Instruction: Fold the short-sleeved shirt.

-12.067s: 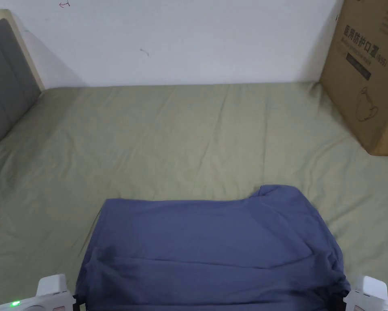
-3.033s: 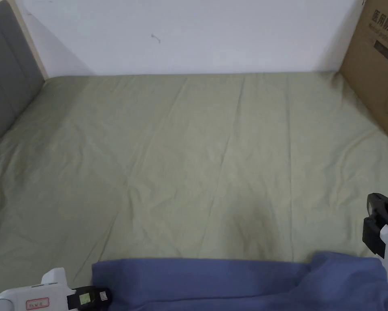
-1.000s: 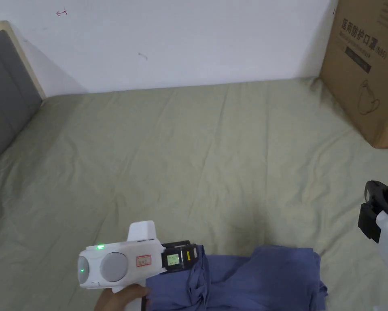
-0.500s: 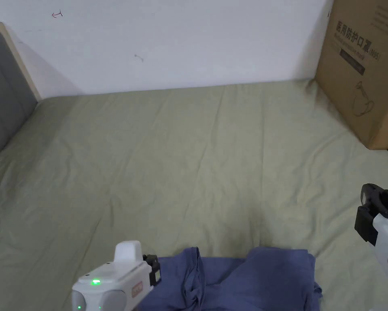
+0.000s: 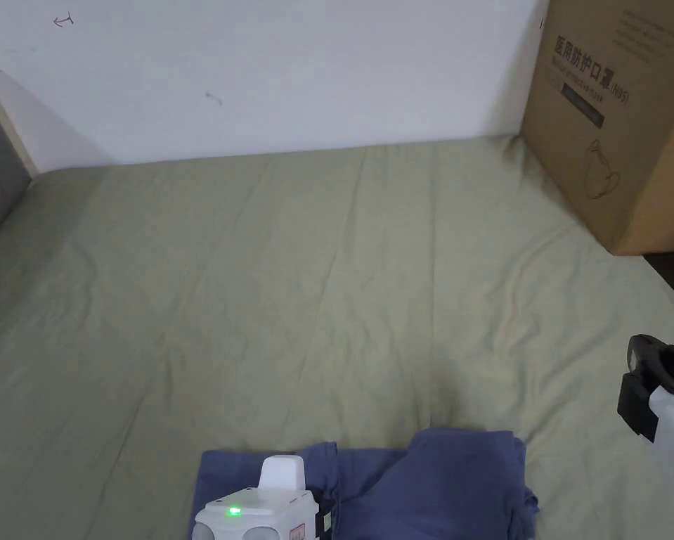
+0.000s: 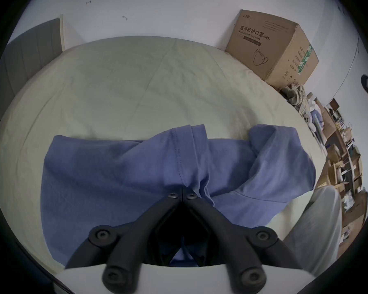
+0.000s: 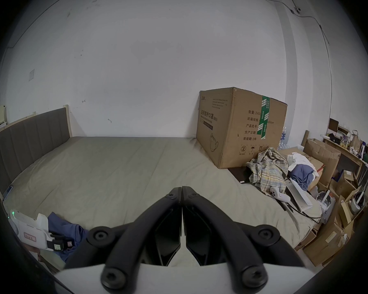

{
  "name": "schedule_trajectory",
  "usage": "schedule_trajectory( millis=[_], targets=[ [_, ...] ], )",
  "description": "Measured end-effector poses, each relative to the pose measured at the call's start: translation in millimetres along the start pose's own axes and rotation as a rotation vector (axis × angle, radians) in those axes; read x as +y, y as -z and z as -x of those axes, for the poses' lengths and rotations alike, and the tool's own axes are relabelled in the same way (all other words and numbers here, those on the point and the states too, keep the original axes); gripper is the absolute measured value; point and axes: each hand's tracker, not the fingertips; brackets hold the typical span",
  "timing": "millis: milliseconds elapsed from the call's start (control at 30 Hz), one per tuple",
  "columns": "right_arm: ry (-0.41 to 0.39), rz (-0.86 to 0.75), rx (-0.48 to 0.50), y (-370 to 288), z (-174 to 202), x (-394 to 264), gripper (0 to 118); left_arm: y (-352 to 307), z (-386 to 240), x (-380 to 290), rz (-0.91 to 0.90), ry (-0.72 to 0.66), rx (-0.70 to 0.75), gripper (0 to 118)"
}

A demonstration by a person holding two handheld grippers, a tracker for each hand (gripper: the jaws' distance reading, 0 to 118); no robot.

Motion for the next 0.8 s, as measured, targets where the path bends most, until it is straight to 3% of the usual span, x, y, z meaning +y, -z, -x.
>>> schedule_trajectory(
  millis=[233, 333, 433, 467, 567, 733, 800],
  targets=[
    [-0.008, -0.013, 0.011, 0.9, 10.6, 7.7, 0, -38.3, 70.5, 43.3, -0.068, -0.268, -0.367, 1],
    [-0.007, -0.015, 0.029, 3.9, 19.1, 10.3, 0, -51.6, 113.0, 57.7, -0.087, -0.361, -0.458, 8],
    [-0.018, -0.016, 0.043, 6.3, 29.8, 11.8, 0, -58.4, 150.0, 62.0, -0.088, -0.380, -0.464, 40],
    [-0.021, -0.013, 0.049, 7.2, 32.7, 12.0, 0, -58.4, 157.6, 61.0, -0.074, -0.389, -0.455, 63],
    [-0.031, -0.007, 0.062, 11.6, 38.0, 10.1, 0, -52.3, 183.4, 54.3, -0.021, -0.377, -0.357, 105],
    [-0.051, 0.013, 0.073, 17.3, 50.2, 8.6, 0, -34.2, 206.9, 40.0, 0.023, -0.358, -0.299, 106],
    [-0.060, 0.026, 0.077, 21.1, 53.7, 7.1, 0, -20.5, 213.4, 35.4, 0.080, -0.379, -0.319, 95]
  ],
)
